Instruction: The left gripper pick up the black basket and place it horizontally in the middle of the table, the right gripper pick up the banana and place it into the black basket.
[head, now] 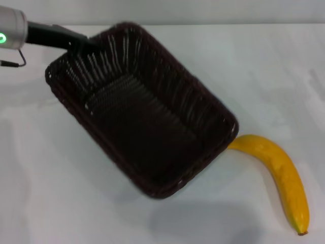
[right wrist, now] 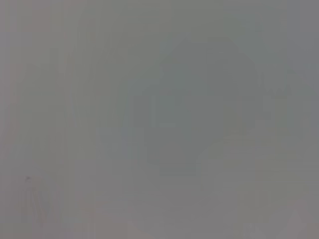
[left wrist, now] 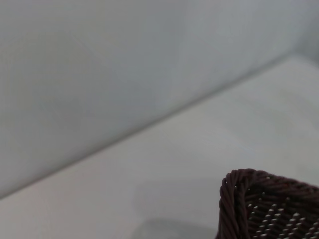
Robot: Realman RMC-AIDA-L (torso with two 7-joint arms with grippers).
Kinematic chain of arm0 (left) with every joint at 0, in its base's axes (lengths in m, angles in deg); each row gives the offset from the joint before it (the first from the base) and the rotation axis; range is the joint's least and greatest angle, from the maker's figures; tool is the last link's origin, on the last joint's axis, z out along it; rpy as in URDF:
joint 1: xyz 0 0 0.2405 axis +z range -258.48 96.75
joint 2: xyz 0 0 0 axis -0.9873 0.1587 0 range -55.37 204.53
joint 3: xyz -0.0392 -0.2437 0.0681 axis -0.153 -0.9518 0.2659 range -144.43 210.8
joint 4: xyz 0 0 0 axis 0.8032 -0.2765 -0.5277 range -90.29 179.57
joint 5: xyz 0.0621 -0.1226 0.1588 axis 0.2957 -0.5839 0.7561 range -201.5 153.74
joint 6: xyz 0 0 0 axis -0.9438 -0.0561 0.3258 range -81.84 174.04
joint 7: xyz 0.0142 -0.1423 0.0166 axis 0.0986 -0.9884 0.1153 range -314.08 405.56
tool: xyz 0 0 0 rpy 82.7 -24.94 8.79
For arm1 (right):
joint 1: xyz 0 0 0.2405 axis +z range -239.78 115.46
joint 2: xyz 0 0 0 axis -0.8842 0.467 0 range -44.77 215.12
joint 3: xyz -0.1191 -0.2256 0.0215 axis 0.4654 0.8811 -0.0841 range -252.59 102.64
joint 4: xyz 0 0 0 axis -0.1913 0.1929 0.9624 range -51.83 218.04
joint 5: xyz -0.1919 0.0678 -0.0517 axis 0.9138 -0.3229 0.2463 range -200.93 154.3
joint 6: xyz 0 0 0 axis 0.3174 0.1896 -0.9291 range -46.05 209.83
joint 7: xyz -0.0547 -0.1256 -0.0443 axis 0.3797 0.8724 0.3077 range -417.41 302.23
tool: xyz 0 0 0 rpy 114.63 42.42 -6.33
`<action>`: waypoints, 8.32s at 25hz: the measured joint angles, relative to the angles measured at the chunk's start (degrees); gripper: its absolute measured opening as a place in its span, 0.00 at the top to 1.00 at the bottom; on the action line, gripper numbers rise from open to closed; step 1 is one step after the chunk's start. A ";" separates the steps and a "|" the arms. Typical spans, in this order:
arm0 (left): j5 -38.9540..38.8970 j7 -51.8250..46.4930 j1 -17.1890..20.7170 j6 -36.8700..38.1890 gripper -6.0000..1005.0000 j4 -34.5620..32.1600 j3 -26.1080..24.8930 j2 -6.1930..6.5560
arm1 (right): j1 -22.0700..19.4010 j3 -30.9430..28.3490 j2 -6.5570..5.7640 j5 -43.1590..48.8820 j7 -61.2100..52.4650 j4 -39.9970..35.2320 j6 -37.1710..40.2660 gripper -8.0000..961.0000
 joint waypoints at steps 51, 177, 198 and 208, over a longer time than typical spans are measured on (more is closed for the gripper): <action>-32.94 -3.36 22.46 0.64 0.78 7.27 -12.87 -11.25 | -0.64 0.51 0.02 0.28 0.06 -2.07 2.62 0.10; -70.40 47.44 27.73 11.82 0.11 14.47 -13.45 -12.57 | 11.30 52.13 -0.46 96.99 -116.75 -100.36 -9.08 0.44; -70.30 46.81 26.67 11.75 0.11 14.58 -12.98 -12.73 | 22.38 61.70 0.07 71.09 -92.04 -66.58 22.15 0.39; -70.19 50.59 26.54 11.31 0.11 14.53 -12.98 -12.79 | 7.71 47.38 -0.39 46.95 -82.11 -72.21 24.30 0.14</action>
